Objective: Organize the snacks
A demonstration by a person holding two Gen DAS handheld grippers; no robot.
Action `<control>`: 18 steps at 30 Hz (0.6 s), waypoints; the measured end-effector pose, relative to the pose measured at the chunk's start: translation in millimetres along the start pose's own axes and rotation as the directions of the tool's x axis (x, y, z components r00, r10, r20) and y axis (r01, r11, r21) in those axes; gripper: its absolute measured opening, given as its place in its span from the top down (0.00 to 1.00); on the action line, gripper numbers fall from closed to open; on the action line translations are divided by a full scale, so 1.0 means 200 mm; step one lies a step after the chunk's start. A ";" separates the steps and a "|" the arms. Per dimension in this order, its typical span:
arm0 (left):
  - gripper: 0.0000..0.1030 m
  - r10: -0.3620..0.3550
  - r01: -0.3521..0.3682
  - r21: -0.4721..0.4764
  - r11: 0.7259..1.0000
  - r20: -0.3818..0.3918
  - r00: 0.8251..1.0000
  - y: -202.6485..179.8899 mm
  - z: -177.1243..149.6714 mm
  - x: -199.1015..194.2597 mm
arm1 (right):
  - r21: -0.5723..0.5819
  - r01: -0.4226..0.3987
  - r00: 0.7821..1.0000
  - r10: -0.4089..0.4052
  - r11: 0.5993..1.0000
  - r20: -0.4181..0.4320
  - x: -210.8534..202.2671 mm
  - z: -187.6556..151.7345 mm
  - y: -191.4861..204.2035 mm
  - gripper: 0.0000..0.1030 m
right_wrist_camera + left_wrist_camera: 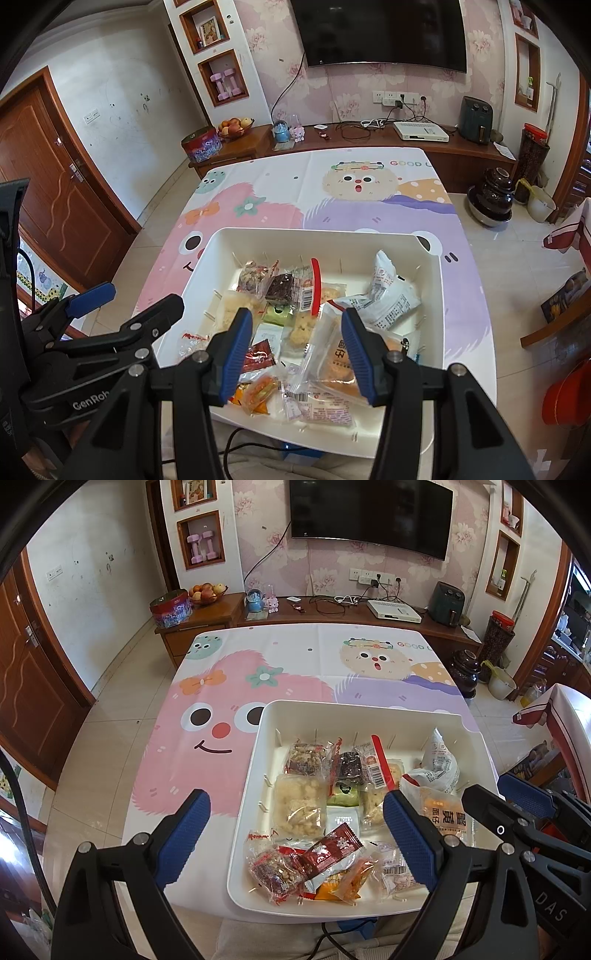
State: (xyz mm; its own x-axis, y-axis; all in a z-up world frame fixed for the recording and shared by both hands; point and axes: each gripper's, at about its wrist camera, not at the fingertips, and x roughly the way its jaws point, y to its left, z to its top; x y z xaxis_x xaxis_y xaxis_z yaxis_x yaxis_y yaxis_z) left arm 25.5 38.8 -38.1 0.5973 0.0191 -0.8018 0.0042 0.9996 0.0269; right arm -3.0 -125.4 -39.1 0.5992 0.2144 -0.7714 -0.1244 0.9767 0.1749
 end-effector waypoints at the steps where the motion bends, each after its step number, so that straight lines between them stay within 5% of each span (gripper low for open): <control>1: 0.09 0.000 0.000 0.000 1.000 0.000 1.000 0.00 0.00 0.00 | 0.000 0.000 1.000 0.000 1.000 0.000 0.00 0.00 0.00 0.51; 18: 0.09 -0.001 0.001 -0.001 1.000 -0.002 1.000 0.00 0.00 0.00 | 0.001 -0.001 1.000 0.001 1.000 0.000 0.00 0.00 0.00 0.51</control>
State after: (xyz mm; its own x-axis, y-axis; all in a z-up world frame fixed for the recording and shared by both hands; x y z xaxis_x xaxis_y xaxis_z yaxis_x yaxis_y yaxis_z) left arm 26.1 39.0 -37.8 0.5955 0.0184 -0.8032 0.0039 0.9997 0.0258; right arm -3.1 -124.7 -38.9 0.5988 0.2151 -0.7715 -0.1238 0.9765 0.1761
